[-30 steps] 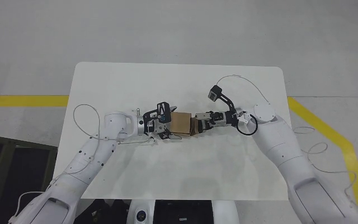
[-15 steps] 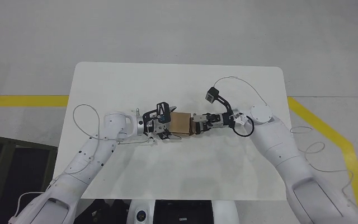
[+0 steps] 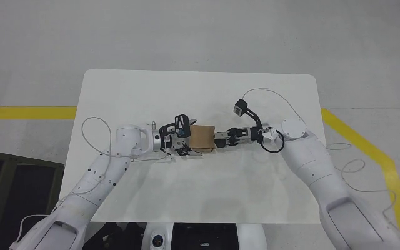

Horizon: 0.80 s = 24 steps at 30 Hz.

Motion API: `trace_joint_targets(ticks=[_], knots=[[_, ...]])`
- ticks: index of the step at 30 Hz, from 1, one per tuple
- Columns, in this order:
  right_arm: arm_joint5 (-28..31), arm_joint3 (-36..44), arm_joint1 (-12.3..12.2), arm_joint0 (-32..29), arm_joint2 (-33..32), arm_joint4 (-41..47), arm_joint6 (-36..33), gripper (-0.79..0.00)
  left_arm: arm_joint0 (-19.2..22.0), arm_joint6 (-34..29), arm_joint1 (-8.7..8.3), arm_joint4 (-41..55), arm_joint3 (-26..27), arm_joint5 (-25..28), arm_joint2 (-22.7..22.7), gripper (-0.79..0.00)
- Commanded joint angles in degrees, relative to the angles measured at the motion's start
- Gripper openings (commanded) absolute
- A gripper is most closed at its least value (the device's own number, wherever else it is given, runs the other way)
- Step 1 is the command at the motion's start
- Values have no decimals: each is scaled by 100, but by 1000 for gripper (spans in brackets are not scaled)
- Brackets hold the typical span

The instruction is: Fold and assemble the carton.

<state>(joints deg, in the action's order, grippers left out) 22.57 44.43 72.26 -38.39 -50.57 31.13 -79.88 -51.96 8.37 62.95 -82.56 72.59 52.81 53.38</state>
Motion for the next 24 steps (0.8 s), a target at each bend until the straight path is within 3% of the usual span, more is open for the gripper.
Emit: trace_joint_targets(ticks=[1, 8, 14, 24], knots=[[-39, -46, 4, 19, 14, -76, 42, -517, -4, 4, 0, -2, -4, 2, 2, 0], [-48, -156, 27, 41, 17, -120, 70, -545, -10, 0, -3, -10, -19, 10, 17, 0], [-75, -222, 36, 89, 32, -269, 107, -653, -11, 3, -4, -17, -17, 15, 24, 0], [-66, -214, 23, 93, -16, -396, 136, -640, -7, 16, 4, -34, -25, 6, 6, 0]])
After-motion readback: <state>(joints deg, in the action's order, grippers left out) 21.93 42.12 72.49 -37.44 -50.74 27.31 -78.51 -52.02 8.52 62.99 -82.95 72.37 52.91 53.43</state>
